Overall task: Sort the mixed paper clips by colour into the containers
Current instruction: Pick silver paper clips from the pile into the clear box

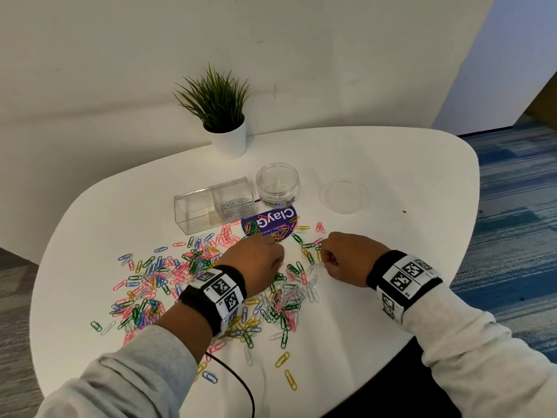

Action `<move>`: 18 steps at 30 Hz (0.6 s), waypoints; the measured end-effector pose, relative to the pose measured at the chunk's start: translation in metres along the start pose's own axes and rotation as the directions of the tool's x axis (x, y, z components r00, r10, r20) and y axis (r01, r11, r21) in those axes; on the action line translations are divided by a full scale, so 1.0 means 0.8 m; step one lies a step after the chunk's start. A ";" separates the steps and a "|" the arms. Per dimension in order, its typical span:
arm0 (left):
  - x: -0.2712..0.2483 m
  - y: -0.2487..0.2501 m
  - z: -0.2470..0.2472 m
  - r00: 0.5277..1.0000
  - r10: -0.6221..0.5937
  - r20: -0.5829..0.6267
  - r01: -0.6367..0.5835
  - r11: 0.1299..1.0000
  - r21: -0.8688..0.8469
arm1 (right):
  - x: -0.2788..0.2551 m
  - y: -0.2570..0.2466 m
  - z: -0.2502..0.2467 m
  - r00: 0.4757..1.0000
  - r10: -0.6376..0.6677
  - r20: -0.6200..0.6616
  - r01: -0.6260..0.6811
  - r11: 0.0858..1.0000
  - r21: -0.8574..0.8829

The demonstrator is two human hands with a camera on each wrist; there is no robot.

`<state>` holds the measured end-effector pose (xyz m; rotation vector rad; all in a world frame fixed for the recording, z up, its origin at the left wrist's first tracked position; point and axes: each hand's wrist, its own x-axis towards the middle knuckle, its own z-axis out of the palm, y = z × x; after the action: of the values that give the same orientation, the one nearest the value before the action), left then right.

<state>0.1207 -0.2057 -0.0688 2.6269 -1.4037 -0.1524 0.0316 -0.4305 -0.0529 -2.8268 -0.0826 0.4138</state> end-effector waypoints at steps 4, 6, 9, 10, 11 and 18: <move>0.001 0.002 -0.001 0.999 0.019 -0.030 -0.018 0.999 0.041 | 0.000 -0.002 -0.005 0.999 0.004 -0.046 -0.003 1.000 0.022; -0.001 0.006 -0.010 0.999 -0.009 -0.047 0.009 1.000 0.004 | 0.001 0.002 -0.013 0.990 0.054 -0.130 -0.029 0.981 0.190; -0.009 0.004 -0.028 0.989 -0.148 -0.022 0.144 0.983 -0.114 | -0.001 0.003 -0.028 0.953 0.164 -0.256 -0.009 0.857 0.516; -0.012 0.001 -0.033 0.978 -0.206 -0.014 0.200 0.961 -0.190 | -0.002 0.002 -0.031 0.950 0.186 -0.252 0.024 0.759 0.651; -0.016 -0.002 -0.037 0.964 -0.267 -0.006 0.255 0.925 -0.281 | -0.002 -0.001 -0.033 0.956 0.199 -0.216 0.041 0.638 0.769; -0.017 -0.002 -0.047 0.834 -0.485 0.264 0.482 0.406 -0.777 | 0.007 -0.034 -0.011 0.984 0.092 0.151 -0.176 0.572 0.801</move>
<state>0.1206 -0.1905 -0.0322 2.0552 -0.2869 -0.6932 0.0390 -0.4065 -0.0389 -1.8807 0.2535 0.4614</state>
